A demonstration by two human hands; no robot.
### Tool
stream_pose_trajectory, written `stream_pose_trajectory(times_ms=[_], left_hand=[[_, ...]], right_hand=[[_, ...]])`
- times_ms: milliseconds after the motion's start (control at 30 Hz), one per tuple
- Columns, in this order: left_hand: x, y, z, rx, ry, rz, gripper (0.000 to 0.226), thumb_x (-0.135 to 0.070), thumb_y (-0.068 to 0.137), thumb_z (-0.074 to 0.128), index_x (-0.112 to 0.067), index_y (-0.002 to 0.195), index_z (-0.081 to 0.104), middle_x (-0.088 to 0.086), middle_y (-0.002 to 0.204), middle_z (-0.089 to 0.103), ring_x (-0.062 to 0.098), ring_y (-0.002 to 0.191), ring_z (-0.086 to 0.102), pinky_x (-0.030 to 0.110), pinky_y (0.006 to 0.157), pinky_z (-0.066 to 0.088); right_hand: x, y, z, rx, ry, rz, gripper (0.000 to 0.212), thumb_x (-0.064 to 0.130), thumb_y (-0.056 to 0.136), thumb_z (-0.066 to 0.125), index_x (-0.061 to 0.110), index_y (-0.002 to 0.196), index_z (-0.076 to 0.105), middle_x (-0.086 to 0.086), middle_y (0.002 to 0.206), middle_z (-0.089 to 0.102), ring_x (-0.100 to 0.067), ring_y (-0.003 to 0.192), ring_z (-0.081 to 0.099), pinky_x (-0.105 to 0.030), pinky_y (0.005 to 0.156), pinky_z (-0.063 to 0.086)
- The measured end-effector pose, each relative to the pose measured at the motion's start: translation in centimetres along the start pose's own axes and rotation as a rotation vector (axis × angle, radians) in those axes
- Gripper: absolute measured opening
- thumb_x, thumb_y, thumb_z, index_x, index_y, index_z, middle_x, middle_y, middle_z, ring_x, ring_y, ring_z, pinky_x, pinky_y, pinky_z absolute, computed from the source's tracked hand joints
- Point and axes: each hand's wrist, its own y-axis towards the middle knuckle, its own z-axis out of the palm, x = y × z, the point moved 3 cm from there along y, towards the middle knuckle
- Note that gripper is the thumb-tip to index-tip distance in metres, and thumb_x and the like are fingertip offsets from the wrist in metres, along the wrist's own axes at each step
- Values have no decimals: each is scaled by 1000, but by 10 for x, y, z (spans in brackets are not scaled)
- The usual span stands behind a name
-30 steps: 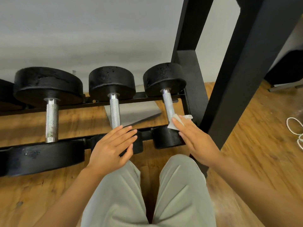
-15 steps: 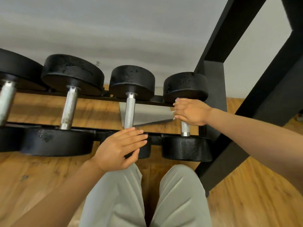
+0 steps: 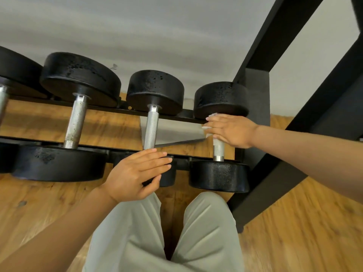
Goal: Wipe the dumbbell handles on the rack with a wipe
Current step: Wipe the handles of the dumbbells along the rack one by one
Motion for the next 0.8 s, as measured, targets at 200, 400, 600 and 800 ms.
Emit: stream_pose_trajectory(times_ms=[200, 400, 600, 800], left_hand=[[1, -1, 0, 20, -2, -9, 32, -21, 96, 52, -15, 120, 72, -1, 131, 64, 12, 130, 53, 35, 115, 37], [2, -1, 1, 28, 5, -5, 32, -21, 96, 52, -14, 120, 72, -1, 131, 64, 12, 131, 53, 35, 115, 37], [0, 0, -1, 23, 19, -1, 32, -22, 95, 52, -14, 119, 72, -1, 129, 65, 13, 129, 54, 34, 116, 35], [0, 0, -2, 12, 29, -11, 31, -23, 94, 54, -15, 118, 73, -1, 128, 66, 13, 127, 56, 37, 114, 38]], right_hand=[[28, -19, 0, 138, 49, -432, 55, 40, 100, 16, 25, 145, 46, 3, 145, 50, -20, 139, 38, -27, 117, -3], [-6, 2, -3, -23, 12, -65, 58, 40, 103, 14, 17, 137, 55, -6, 147, 48, -25, 143, 32, -28, 119, -6], [28, -29, 15, 130, 168, -117, 48, 38, 106, 21, 30, 153, 27, 8, 162, 9, -17, 148, -15, -24, 108, -31], [17, -23, 10, 77, 181, -59, 60, 46, 99, 3, 28, 155, 14, 8, 162, 3, -10, 147, -12, -35, 120, -11]])
